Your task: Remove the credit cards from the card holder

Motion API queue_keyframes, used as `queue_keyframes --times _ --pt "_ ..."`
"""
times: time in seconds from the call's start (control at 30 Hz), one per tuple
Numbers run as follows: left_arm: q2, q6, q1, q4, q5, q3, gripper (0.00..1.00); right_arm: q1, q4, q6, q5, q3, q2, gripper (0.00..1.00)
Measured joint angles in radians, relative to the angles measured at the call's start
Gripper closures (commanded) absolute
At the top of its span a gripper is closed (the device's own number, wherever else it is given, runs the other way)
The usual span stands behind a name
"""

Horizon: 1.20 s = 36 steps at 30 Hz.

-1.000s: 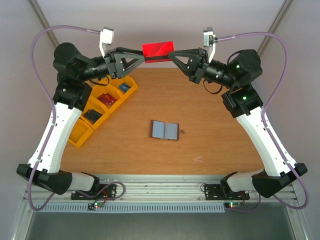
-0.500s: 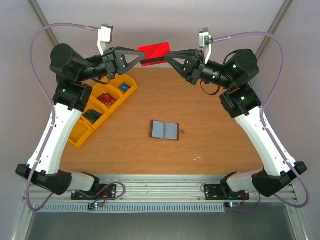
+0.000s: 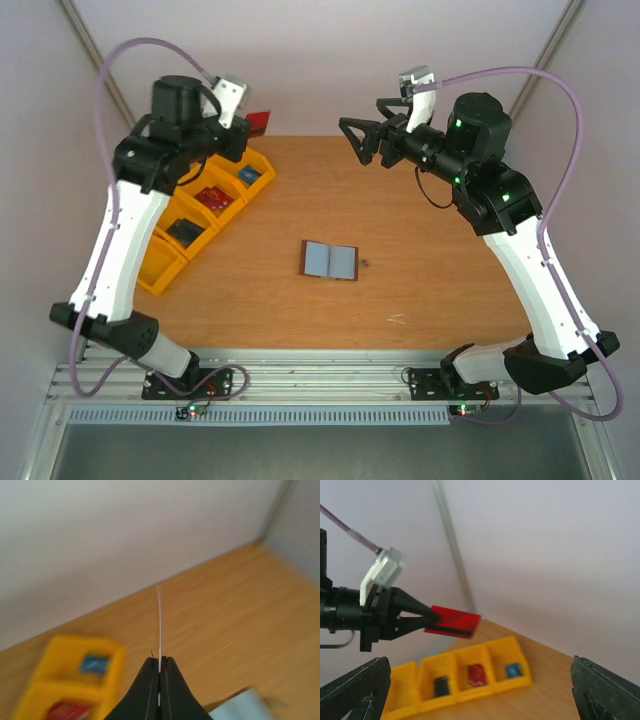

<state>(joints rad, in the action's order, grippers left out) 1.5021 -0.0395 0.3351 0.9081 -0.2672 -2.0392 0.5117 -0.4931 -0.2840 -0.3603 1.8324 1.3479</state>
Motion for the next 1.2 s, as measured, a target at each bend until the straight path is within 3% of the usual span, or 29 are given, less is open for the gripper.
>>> queue_keyframes --times 0.2,0.47,0.67,1.2 --pt "0.146 -0.385 -0.007 0.125 0.455 0.099 1.0 0.0 -0.114 -0.16 0.184 0.012 0.017 0.01" --pt "0.435 -0.623 -0.063 0.126 0.766 0.081 1.0 -0.005 -0.171 -0.28 0.277 0.014 0.066 0.01" --pt "0.589 -0.65 -0.115 0.126 0.843 0.055 1.0 -0.018 -0.196 -0.317 0.338 0.014 0.078 0.02" --pt "0.723 -0.639 -0.156 0.04 0.824 0.071 1.0 -0.035 -0.229 -0.327 0.379 0.032 0.166 0.01"
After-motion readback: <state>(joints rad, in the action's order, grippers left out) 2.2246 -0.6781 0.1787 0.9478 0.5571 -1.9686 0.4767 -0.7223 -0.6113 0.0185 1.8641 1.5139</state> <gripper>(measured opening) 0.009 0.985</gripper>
